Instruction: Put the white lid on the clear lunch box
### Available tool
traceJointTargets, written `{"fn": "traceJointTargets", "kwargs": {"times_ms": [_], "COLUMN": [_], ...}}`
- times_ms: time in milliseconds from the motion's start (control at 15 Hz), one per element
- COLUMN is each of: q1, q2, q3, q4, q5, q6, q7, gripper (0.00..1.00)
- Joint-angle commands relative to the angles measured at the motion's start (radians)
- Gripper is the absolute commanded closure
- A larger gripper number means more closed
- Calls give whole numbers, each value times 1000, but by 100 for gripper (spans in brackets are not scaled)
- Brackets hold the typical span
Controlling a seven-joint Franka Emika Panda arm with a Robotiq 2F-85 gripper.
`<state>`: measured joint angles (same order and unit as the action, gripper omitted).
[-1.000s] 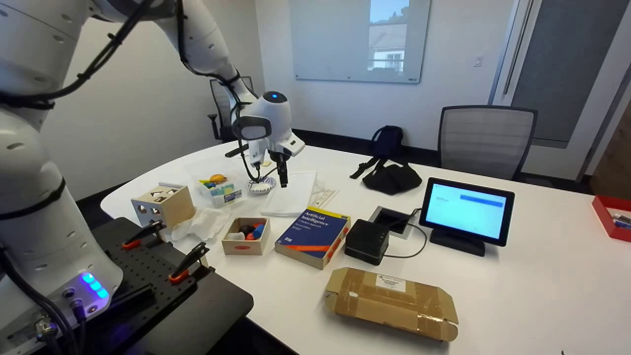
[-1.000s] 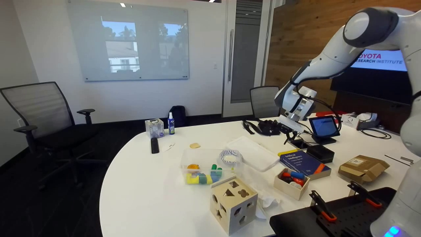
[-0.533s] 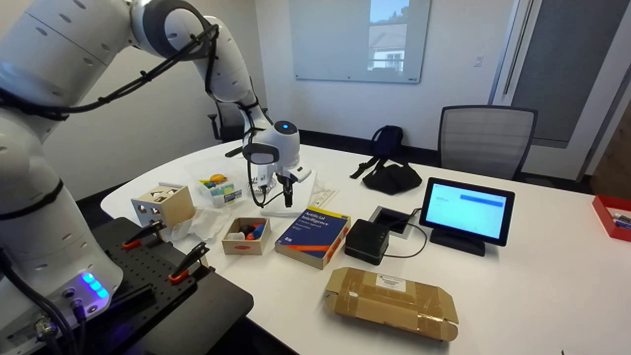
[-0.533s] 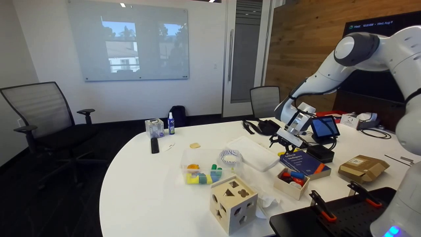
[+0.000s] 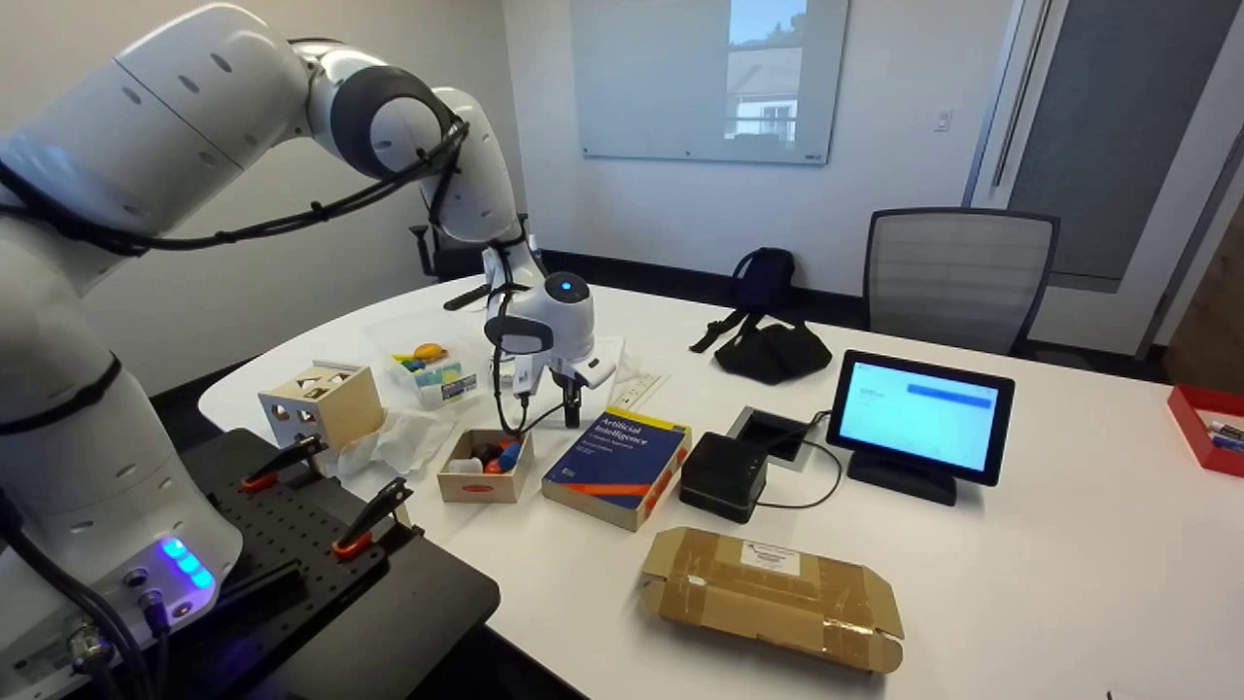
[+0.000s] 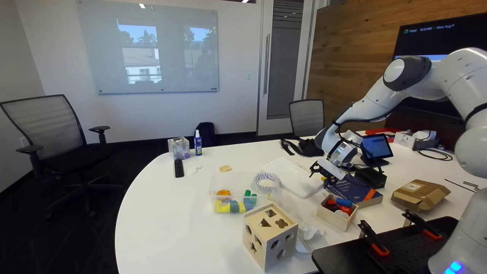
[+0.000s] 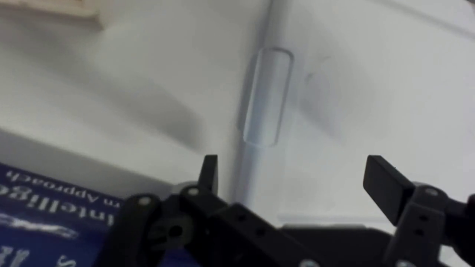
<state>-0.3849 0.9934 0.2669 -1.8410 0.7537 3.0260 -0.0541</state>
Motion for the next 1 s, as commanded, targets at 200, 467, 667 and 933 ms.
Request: {"fn": "traceJointTargets", "kwargs": {"times_ms": [200,467,667,933], "q1": [-59,-107,-152,-232], "q2": [113,175,199,203], "q3": [86,154,207,300], "q4": [92,133,137,117], "q5": [3,-16,-31,-60], "q6": [100,182,222,262], "q7": [-48,-94,-125,-159], "gripper": [0,34,58,85]}}
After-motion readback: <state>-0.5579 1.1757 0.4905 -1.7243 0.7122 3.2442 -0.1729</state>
